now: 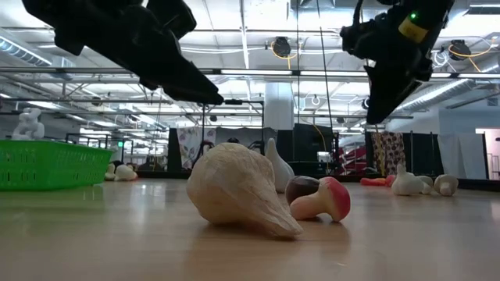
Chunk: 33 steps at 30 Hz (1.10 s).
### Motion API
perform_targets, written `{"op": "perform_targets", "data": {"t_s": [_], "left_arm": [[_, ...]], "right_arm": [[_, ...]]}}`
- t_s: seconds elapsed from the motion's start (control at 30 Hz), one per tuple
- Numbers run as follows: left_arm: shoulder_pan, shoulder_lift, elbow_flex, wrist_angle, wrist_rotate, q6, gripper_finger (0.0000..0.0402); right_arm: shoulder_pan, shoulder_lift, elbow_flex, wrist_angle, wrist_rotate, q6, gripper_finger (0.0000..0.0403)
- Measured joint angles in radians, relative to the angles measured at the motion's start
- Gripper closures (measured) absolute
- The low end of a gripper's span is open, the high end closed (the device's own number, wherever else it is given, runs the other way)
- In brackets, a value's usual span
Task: Sort produce into baskets
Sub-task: Put the garlic into the blue bin
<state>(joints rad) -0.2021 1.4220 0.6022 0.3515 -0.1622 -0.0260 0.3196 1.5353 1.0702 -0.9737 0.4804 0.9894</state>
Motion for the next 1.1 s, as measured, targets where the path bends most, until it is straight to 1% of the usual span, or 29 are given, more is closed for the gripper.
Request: {"op": "perform_targets", "data": {"t_s": [0.13, 0.3, 0.4, 0.53, 0.7, 0.9, 1.1], "left_arm": [[0.000, 0.000, 0.000, -0.001, -0.029, 0.013, 0.0153], [0.000, 0.000, 0.000, -0.002, -0.034, 0.012, 0.0153], [0.000, 0.000, 0.000, -0.002, -0.034, 0.008, 0.0153], [-0.001, 0.000, 0.000, -0.003, -0.034, 0.006, 0.0153], [-0.001, 0.000, 0.000, -0.004, -0.034, 0.005, 0.0153], [-0.001, 0.000, 0.000, -0.004, -0.034, 0.005, 0.0153], [-0.001, 0.000, 0.000, -0.004, -0.034, 0.005, 0.0153]], "right_arm": [[-0.026, 0.000, -0.064, 0.002, -0.039, 0.024, 0.0231], [-0.062, 0.001, -0.124, 0.030, -0.095, 0.044, 0.0218], [-0.065, 0.001, -0.136, 0.084, -0.103, 0.047, 0.0219], [-0.065, 0.001, -0.169, 0.166, -0.144, 0.048, 0.0222], [-0.082, 0.001, -0.205, 0.161, -0.147, 0.092, 0.0227], [-0.091, 0.001, -0.208, 0.173, -0.173, 0.094, 0.0233], [-0.092, 0.001, -0.208, 0.170, -0.174, 0.095, 0.0251]]}}
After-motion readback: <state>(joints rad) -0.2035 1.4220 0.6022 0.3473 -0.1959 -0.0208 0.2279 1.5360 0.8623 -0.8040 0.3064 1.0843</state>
